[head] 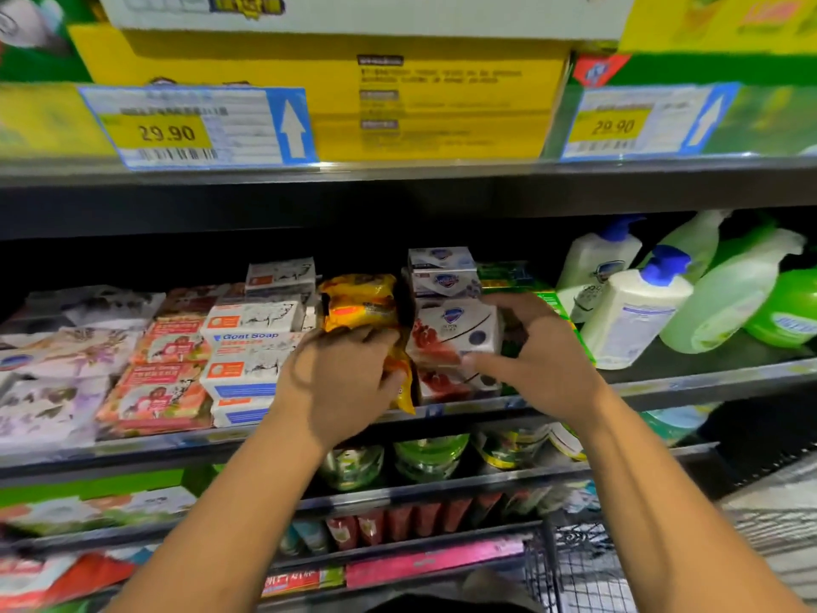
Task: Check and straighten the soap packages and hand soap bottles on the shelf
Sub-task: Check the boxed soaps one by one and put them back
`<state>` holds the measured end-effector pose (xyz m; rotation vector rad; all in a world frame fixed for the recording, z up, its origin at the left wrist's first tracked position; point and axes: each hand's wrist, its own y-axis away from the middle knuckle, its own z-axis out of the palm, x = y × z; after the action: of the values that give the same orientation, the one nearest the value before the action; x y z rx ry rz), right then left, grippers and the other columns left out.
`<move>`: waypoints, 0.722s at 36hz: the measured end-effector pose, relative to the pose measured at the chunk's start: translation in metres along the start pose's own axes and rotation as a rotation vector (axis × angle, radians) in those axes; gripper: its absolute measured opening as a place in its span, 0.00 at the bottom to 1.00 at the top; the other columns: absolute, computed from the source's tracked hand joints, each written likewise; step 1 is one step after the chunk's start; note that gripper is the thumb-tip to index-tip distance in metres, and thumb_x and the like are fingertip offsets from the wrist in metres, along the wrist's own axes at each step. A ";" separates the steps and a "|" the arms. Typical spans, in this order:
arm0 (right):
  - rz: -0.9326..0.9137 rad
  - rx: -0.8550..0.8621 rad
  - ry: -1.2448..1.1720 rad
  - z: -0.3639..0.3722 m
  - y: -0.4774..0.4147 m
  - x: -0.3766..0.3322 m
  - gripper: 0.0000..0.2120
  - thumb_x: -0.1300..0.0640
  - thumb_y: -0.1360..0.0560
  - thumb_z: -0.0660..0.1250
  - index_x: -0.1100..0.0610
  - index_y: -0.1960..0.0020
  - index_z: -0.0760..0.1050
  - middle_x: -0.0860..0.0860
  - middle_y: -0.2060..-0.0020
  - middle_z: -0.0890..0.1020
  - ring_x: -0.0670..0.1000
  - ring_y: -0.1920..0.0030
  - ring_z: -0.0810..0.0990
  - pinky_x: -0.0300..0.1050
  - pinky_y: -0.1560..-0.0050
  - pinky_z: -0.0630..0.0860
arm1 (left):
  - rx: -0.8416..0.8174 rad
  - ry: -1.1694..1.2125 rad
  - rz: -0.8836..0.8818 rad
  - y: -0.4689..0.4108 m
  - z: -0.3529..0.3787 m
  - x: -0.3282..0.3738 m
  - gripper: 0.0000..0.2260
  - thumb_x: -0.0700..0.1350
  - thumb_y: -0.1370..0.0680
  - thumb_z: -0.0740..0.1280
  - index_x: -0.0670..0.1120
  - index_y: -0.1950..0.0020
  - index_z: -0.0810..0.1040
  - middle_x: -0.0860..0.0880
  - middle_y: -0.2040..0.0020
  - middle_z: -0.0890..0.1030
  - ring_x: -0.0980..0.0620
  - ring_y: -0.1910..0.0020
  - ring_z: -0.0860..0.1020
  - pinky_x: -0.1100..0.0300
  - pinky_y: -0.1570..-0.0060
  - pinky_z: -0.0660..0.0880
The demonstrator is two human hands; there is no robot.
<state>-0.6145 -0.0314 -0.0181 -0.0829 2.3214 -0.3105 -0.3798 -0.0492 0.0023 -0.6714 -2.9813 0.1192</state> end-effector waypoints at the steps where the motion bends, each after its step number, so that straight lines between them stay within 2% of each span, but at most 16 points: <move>1: 0.017 -0.001 -0.059 -0.001 0.002 -0.004 0.31 0.48 0.32 0.80 0.44 0.32 0.71 0.41 0.43 0.76 0.35 0.48 0.73 0.21 0.51 0.66 | -0.026 0.048 0.001 0.001 -0.004 0.001 0.25 0.59 0.18 0.57 0.55 0.22 0.59 0.53 0.29 0.72 0.52 0.33 0.72 0.61 0.42 0.64; 3: 0.058 -0.040 -0.236 -0.003 0.005 -0.012 0.29 0.49 0.32 0.79 0.48 0.33 0.74 0.49 0.49 0.81 0.39 0.51 0.78 0.29 0.53 0.73 | -0.028 0.160 0.026 0.004 -0.013 0.001 0.31 0.59 0.20 0.62 0.59 0.21 0.51 0.55 0.24 0.64 0.55 0.27 0.65 0.64 0.37 0.60; 5: 0.086 -0.090 -0.441 -0.004 0.009 -0.021 0.28 0.46 0.32 0.78 0.47 0.35 0.75 0.63 0.48 0.80 0.55 0.49 0.82 0.49 0.52 0.81 | 0.033 0.295 0.081 0.006 -0.014 -0.007 0.35 0.60 0.22 0.67 0.66 0.23 0.49 0.60 0.24 0.60 0.59 0.26 0.59 0.65 0.33 0.58; 7: 0.115 -0.095 -0.530 -0.003 0.012 -0.030 0.24 0.42 0.33 0.78 0.43 0.39 0.78 0.69 0.46 0.78 0.66 0.48 0.80 0.63 0.51 0.78 | 0.122 0.430 0.148 0.008 -0.014 -0.014 0.31 0.60 0.24 0.69 0.71 0.27 0.54 0.65 0.30 0.63 0.68 0.31 0.59 0.69 0.32 0.57; 8: 0.123 -0.092 -0.547 -0.002 0.012 -0.032 0.22 0.41 0.33 0.77 0.41 0.40 0.79 0.69 0.47 0.78 0.68 0.49 0.79 0.65 0.52 0.77 | 0.170 0.473 0.179 0.009 -0.013 -0.018 0.28 0.60 0.25 0.68 0.72 0.29 0.59 0.68 0.34 0.66 0.71 0.35 0.61 0.71 0.33 0.59; 10: 0.156 -0.097 -0.590 -0.002 0.013 -0.040 0.18 0.38 0.33 0.74 0.40 0.45 0.82 0.64 0.50 0.82 0.66 0.51 0.81 0.65 0.52 0.77 | 0.237 0.589 0.196 0.013 -0.015 -0.021 0.24 0.59 0.25 0.70 0.67 0.31 0.66 0.75 0.42 0.71 0.75 0.41 0.66 0.79 0.41 0.62; 12: 0.210 -0.121 -0.638 -0.004 0.016 -0.046 0.11 0.37 0.29 0.72 0.39 0.50 0.83 0.51 0.54 0.87 0.58 0.51 0.84 0.61 0.48 0.77 | 0.253 0.756 0.172 0.017 -0.020 -0.019 0.23 0.56 0.28 0.72 0.65 0.35 0.71 0.79 0.46 0.73 0.77 0.44 0.70 0.81 0.47 0.64; 13: 0.235 -0.148 -0.672 -0.005 0.017 -0.048 0.09 0.37 0.28 0.71 0.39 0.51 0.84 0.47 0.53 0.87 0.54 0.48 0.84 0.56 0.44 0.77 | 0.260 0.835 0.157 0.018 -0.021 -0.019 0.20 0.55 0.29 0.72 0.66 0.39 0.75 0.79 0.45 0.73 0.76 0.44 0.72 0.80 0.48 0.66; 15: 0.229 -0.209 -0.716 -0.007 0.021 -0.050 0.14 0.40 0.28 0.71 0.45 0.46 0.84 0.47 0.47 0.86 0.51 0.42 0.83 0.49 0.39 0.76 | 0.270 0.962 0.107 0.017 -0.024 -0.018 0.19 0.55 0.30 0.73 0.69 0.42 0.75 0.73 0.44 0.77 0.72 0.44 0.76 0.77 0.48 0.70; 18: 0.223 -0.193 -0.728 -0.011 0.022 -0.049 0.22 0.50 0.34 0.76 0.50 0.40 0.79 0.47 0.45 0.85 0.48 0.43 0.83 0.41 0.45 0.78 | 0.253 1.105 0.031 0.013 -0.028 -0.018 0.18 0.59 0.29 0.75 0.70 0.42 0.76 0.65 0.45 0.81 0.64 0.44 0.79 0.69 0.47 0.74; 19: 0.228 -0.178 -0.737 -0.013 0.023 -0.050 0.24 0.53 0.35 0.79 0.49 0.40 0.79 0.48 0.44 0.85 0.49 0.43 0.83 0.43 0.45 0.79 | 0.240 1.108 0.016 0.013 -0.029 -0.018 0.17 0.60 0.29 0.75 0.69 0.42 0.76 0.64 0.46 0.82 0.63 0.45 0.80 0.67 0.47 0.75; 22: 0.223 -0.161 -0.723 -0.012 0.027 -0.053 0.28 0.47 0.36 0.82 0.42 0.38 0.79 0.52 0.40 0.83 0.56 0.41 0.82 0.55 0.41 0.79 | 0.182 1.060 -0.067 0.013 -0.033 -0.016 0.11 0.62 0.28 0.72 0.69 0.47 0.78 0.72 0.50 0.80 0.69 0.50 0.78 0.73 0.54 0.73; 23: 0.239 -0.142 -0.719 -0.012 0.028 -0.055 0.27 0.49 0.35 0.81 0.42 0.37 0.78 0.52 0.41 0.83 0.56 0.41 0.82 0.58 0.40 0.79 | 0.161 1.067 -0.099 0.013 -0.033 -0.015 0.10 0.62 0.28 0.70 0.69 0.48 0.78 0.72 0.52 0.80 0.69 0.52 0.78 0.71 0.55 0.73; 25: 0.287 -0.114 -0.745 -0.010 0.030 -0.058 0.26 0.54 0.32 0.78 0.46 0.36 0.77 0.53 0.41 0.83 0.56 0.40 0.82 0.59 0.38 0.78 | 0.131 1.129 -0.200 0.013 -0.034 -0.012 0.10 0.61 0.29 0.68 0.66 0.48 0.79 0.65 0.56 0.83 0.64 0.56 0.80 0.64 0.56 0.76; 26: 0.306 -0.106 -0.762 -0.008 0.031 -0.060 0.27 0.52 0.32 0.79 0.47 0.35 0.77 0.54 0.40 0.83 0.57 0.39 0.81 0.59 0.38 0.78 | 0.121 1.177 -0.267 0.012 -0.034 -0.011 0.09 0.61 0.28 0.69 0.64 0.49 0.80 0.61 0.58 0.84 0.61 0.58 0.81 0.62 0.57 0.76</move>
<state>-0.5778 0.0095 0.0219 0.0896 1.5601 0.0115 -0.3617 -0.0408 0.0339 -0.1802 -1.8684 -0.0914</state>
